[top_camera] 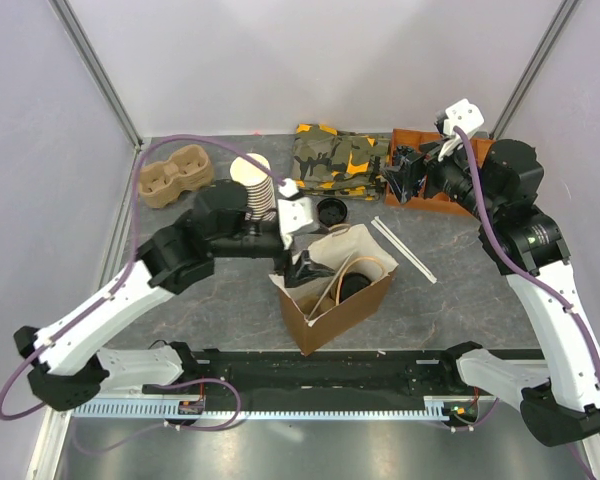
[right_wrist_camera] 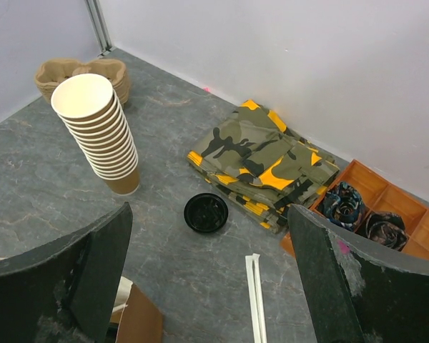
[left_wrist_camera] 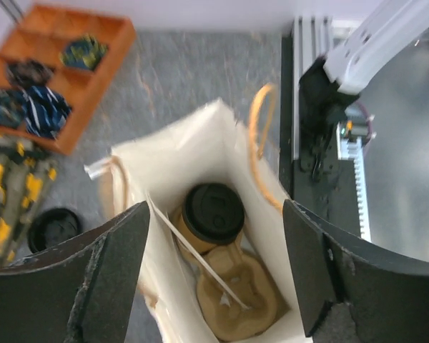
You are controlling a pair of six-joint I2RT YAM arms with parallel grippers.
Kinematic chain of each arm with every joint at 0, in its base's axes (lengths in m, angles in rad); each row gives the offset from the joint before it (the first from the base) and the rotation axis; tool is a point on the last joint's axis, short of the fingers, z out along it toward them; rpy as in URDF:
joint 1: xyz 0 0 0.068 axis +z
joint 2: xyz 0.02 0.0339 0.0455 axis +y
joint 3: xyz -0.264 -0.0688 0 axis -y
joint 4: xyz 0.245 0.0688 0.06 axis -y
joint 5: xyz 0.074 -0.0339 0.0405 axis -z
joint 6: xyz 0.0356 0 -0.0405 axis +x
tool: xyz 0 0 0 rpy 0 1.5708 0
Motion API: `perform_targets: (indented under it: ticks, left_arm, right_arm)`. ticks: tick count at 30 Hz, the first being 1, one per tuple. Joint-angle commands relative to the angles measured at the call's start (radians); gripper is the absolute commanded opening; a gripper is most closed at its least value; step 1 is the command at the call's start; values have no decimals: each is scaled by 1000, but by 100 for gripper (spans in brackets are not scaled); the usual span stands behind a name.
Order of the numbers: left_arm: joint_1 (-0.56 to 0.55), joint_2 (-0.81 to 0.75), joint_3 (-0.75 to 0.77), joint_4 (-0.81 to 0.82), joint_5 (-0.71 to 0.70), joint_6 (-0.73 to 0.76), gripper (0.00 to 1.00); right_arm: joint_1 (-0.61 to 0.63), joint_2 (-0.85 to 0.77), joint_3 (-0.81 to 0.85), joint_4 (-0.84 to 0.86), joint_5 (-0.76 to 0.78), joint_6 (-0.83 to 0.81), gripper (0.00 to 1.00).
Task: Pack the takeout coffee
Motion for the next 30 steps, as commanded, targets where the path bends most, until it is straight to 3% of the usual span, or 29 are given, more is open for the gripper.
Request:
perform_targets:
  ticks: [1, 5, 10, 13, 14, 20, 27, 30]
  left_arm:
    - [14, -116, 82, 12, 86, -11, 84]
    - [18, -162, 122, 18, 166, -20, 88]
    - [99, -154, 196, 46, 129, -156, 90]
    - [266, -122, 240, 76, 193, -306, 96]
    - [390, -92, 246, 83, 236, -354, 99]
    - [800, 43, 246, 95, 470, -727, 100]
    - [1003, 209, 291, -132, 447, -616, 100]
    - [1020, 278, 328, -298, 274, -484, 100]
  right_arm:
    - [-3, 10, -3, 16, 27, 21, 98]
    - [-2, 30, 0, 22, 24, 33, 98]
    - [-3, 74, 26, 32, 38, 63, 98]
    - [-6, 114, 50, 30, 39, 64, 98]
    - [-8, 125, 64, 30, 39, 88, 98]
    - [-21, 208, 118, 12, 50, 119, 98]
    - [-193, 291, 144, -45, 19, 169, 98]
    - [-280, 352, 162, -117, 7, 147, 98]
